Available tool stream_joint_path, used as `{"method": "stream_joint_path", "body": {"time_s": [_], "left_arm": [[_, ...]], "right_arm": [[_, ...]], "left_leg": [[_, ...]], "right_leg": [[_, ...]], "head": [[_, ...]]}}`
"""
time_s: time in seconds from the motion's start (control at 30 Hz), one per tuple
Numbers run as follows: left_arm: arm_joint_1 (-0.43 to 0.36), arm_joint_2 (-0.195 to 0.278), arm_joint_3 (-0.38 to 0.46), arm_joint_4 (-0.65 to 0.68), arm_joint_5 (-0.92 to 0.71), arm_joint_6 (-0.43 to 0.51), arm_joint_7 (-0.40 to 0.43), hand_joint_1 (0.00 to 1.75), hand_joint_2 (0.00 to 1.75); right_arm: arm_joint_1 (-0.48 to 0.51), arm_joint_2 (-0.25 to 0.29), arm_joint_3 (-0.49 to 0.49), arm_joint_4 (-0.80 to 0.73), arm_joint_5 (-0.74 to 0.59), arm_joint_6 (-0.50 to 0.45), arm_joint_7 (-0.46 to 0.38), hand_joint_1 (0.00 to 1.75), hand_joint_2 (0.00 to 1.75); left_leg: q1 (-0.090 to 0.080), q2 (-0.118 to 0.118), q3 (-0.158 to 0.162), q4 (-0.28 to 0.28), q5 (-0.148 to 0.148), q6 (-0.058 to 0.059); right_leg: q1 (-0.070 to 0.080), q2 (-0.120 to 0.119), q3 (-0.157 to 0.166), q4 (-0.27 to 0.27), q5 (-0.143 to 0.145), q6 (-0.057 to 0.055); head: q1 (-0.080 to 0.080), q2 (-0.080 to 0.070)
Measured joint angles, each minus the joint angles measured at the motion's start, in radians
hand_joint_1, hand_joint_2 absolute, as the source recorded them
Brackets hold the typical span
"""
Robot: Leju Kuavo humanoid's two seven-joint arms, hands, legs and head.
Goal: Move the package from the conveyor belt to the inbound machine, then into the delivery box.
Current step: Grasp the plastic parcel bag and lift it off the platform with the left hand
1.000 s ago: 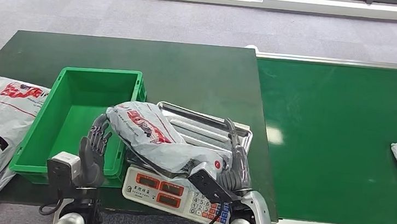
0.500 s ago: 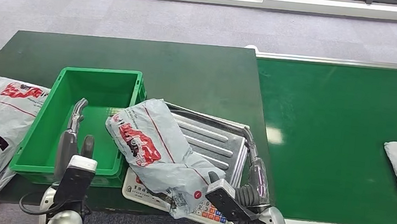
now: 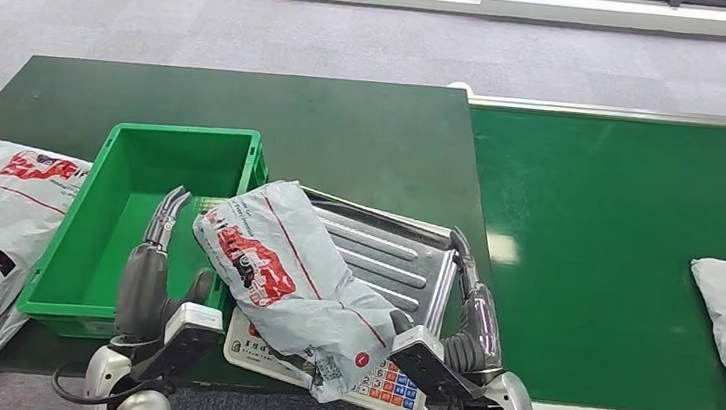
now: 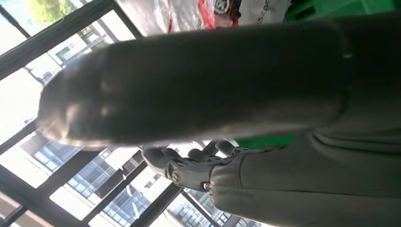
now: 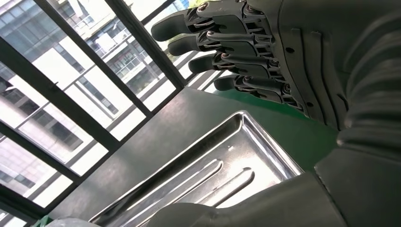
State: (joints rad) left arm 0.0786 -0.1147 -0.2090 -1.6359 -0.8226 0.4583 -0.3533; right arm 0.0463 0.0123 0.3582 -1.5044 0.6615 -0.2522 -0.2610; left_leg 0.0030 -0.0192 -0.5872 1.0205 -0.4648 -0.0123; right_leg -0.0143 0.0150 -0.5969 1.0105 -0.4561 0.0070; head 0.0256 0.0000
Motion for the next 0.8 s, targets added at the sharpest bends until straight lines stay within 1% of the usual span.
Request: {"method": "stream_joint_path", "body": {"time_s": [0.03, 0.23, 0.47, 0.57, 0.63, 0.73, 0.8], "left_arm": [[-0.004, 0.004, -0.008, 0.01, -0.027, -0.004, 0.014, 0.0, 1.75], [-0.015, 0.036, -0.08, 0.065, -0.335, -0.053, 0.116, 0.0, 1.75], [-0.026, 0.055, -0.125, 0.103, -0.379, -0.064, 0.135, 0.0, 1.75], [-0.035, 0.068, -0.147, 0.125, -0.426, -0.084, 0.143, 0.0, 1.75], [-0.044, 0.078, -0.168, 0.151, -0.444, -0.094, 0.143, 0.0, 1.75], [-0.062, 0.086, -0.199, 0.192, -0.461, -0.103, 0.14, 0.0, 1.75], [-0.078, 0.088, -0.217, 0.219, -0.468, -0.113, 0.14, 0.87, 1.75]], "right_arm": [[-0.003, -0.001, 0.0, 0.003, -0.004, 0.0, -0.001, 0.0, 1.75], [-0.012, -0.008, 0.0, 0.011, -0.017, 0.001, -0.016, 0.0, 1.75], [-0.012, -0.014, 0.0, 0.011, -0.021, -0.003, -0.028, 0.0, 1.75], [-0.003, -0.016, 0.0, -0.005, -0.045, -0.038, -0.089, 0.0, 1.75], [0.014, -0.016, -0.004, -0.042, -0.063, -0.068, -0.136, 0.0, 1.75], [0.046, -0.016, -0.017, -0.105, -0.074, -0.081, -0.161, 0.0, 1.75], [0.062, -0.016, -0.026, -0.136, -0.075, -0.078, -0.168, 0.0, 1.75]], "left_leg": [[0.0, 0.0, 0.0, 0.0, 0.0, 0.0], [0.0, 0.0, 0.0, 0.0, 0.0, 0.0], [0.0, 0.0, 0.0, 0.0, 0.0, 0.0], [0.0, 0.0, 0.0, 0.0, 0.0, 0.0], [0.0, 0.0, 0.0, 0.0, 0.0, 0.0], [0.0, 0.0, 0.0, 0.0, 0.0, 0.0], [0.0, 0.0, 0.0, 0.0, 0.0, 0.0]], "right_leg": [[0.0, 0.0, 0.0, 0.0, 0.0, 0.0], [0.0, 0.0, 0.0, 0.0, 0.0, 0.0], [0.0, 0.0, 0.0, 0.0, 0.0, 0.0], [0.0, 0.0, 0.0, 0.0, 0.0, 0.0], [0.0, 0.0, 0.0, 0.0, 0.0, 0.0], [0.0, 0.0, 0.0, 0.0, 0.0, 0.0], [0.0, 0.0, 0.0, 0.0, 0.0, 0.0]], "head": [[0.0, 0.0], [0.0, 0.0], [0.0, 0.0], [0.0, 0.0], [0.0, 0.0], [0.0, 0.0], [0.0, 0.0]]}}
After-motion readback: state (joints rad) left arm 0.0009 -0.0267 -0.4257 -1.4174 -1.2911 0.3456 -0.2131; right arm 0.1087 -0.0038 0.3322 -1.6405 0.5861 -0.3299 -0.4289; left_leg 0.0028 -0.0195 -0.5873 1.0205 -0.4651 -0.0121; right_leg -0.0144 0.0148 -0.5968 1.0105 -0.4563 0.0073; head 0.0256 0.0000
